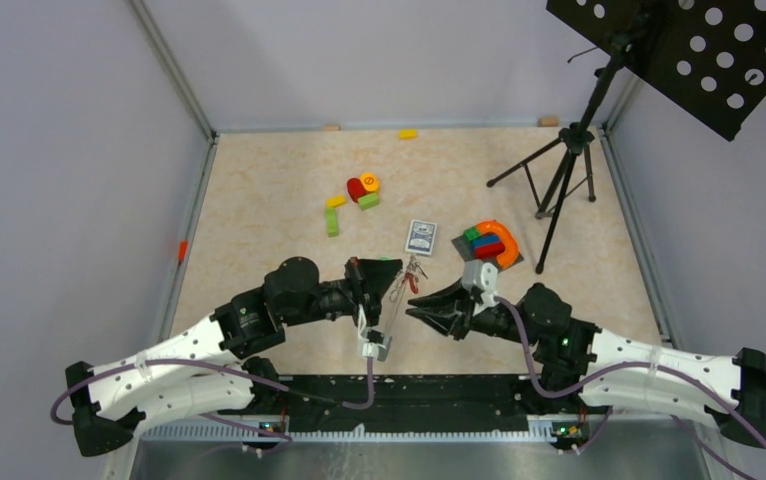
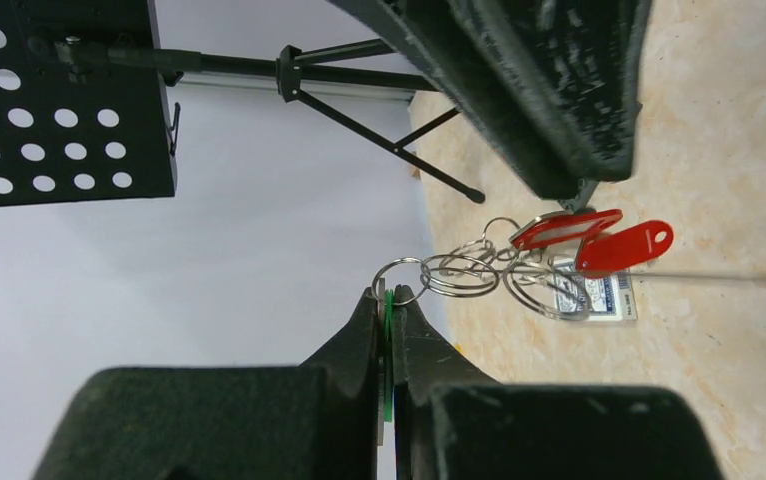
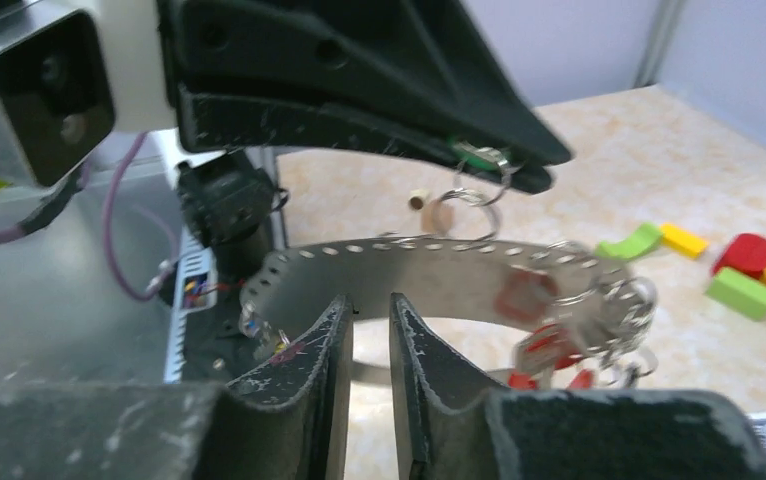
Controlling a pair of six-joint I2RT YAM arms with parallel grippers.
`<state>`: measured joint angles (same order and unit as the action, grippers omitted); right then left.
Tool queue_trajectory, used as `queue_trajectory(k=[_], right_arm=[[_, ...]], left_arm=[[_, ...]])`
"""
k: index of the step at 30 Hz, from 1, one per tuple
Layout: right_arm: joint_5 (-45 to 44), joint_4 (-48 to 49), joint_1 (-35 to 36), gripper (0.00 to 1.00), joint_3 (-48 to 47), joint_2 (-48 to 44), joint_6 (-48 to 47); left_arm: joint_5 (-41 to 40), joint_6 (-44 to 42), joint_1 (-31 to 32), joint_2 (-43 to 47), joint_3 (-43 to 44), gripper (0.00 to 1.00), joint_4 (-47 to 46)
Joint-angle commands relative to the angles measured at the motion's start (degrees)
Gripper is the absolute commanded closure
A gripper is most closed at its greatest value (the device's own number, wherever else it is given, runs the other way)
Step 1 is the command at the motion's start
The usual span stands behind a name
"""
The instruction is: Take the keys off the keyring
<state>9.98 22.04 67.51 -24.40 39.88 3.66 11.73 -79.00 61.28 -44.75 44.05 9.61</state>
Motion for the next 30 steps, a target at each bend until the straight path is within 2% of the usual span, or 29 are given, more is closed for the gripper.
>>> queue_trajectory(k=[1,7,14,30], right_arm=[[-8.49,5.51,0.44,0.77,-0.53,-0.04,-1.04],[-12.86,7.16,0.50,0.66,-0.86,0.55,-5.94],[-8.12,8.50,0.45,0.57,-2.70,3.31,-10.14],[-4.97,10.97,0.41,0.53,-4.82,7.24,-12.95]], left_arm=[[1.09,0.07,-0.09,1.03,2.27,1.00,-3.51],[1.48,0.46,-0.10,1.82,2.05,1.00,-3.02],[2.46,0.78,-0.07,1.82,1.76,1.00,-3.01],[3.08,1.09,-0.06,1.84,1.56,1.00,-3.01]])
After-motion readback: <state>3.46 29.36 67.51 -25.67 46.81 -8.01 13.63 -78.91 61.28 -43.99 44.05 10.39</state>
